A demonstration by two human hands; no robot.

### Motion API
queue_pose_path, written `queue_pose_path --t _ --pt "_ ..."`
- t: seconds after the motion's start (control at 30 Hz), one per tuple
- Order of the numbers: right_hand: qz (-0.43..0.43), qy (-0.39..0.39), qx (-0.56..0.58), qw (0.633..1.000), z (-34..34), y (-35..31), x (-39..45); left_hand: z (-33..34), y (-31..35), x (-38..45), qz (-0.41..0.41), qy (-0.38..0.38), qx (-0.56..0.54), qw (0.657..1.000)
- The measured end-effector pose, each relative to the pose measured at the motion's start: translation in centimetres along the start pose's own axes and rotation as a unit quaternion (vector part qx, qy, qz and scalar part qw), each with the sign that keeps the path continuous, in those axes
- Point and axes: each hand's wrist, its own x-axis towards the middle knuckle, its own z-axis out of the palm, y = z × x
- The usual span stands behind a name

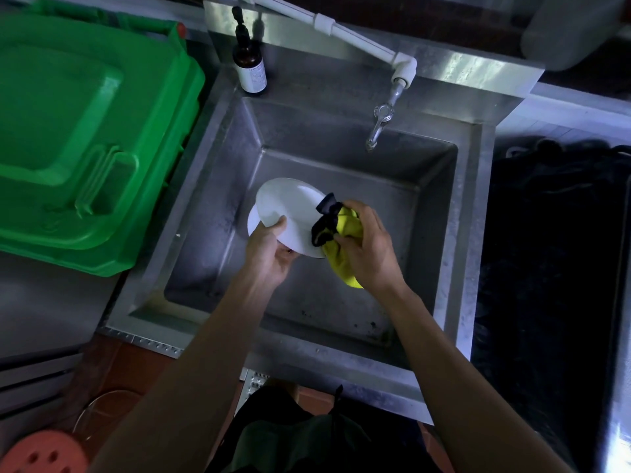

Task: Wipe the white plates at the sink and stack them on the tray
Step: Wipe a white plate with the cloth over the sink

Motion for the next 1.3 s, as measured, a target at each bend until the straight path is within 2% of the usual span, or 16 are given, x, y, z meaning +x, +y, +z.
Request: queue_pose_path --t 0.17,0.27,0.37,0.5,0.73,0.9,1.07,1.3 --pt "-0.018 -0.008 -0.015 1.000 1.4 -1.4 0.7 0.3 -0.7 -0.8 0.004 -0.060 0.017 0.998" --pt "-0.025 -0.028 -0.112 0.993 2.3 -1.3 0.6 0.4 -0.9 -0.9 0.013 -0.077 0.017 0.997" --pt "-0.019 -0.017 -0.178 0.984 3.2 -1.3 0.0 0.6 -1.0 -1.1 0.009 -0.069 0.007 0.998" --pt "-0.023 0.014 -0.194 0.981 4.5 -1.6 -0.9 1.3 -1.1 -1.5 0.004 -0.044 -0.015 0.999" --pt "-0.037 0.030 -0.180 0.982 4.2 0.1 -2.4 0.9 -1.1 -1.1 0.004 -0.051 -0.025 0.998" --pt "0.034 0.051 -0.098 0.993 2.6 1.2 -1.4 0.3 -0.7 -1.3 0.010 -0.053 -0.016 0.998" --pt "0.113 0.034 -0.020 0.993 0.3 2.4 0.6 -0.8 0.0 -1.5 -0.001 -0.099 -0.001 0.995" --pt "0.134 0.031 -0.013 0.990 -1.4 2.1 3.7 -1.4 0.6 -1.5 -0.013 -0.171 0.051 0.984"
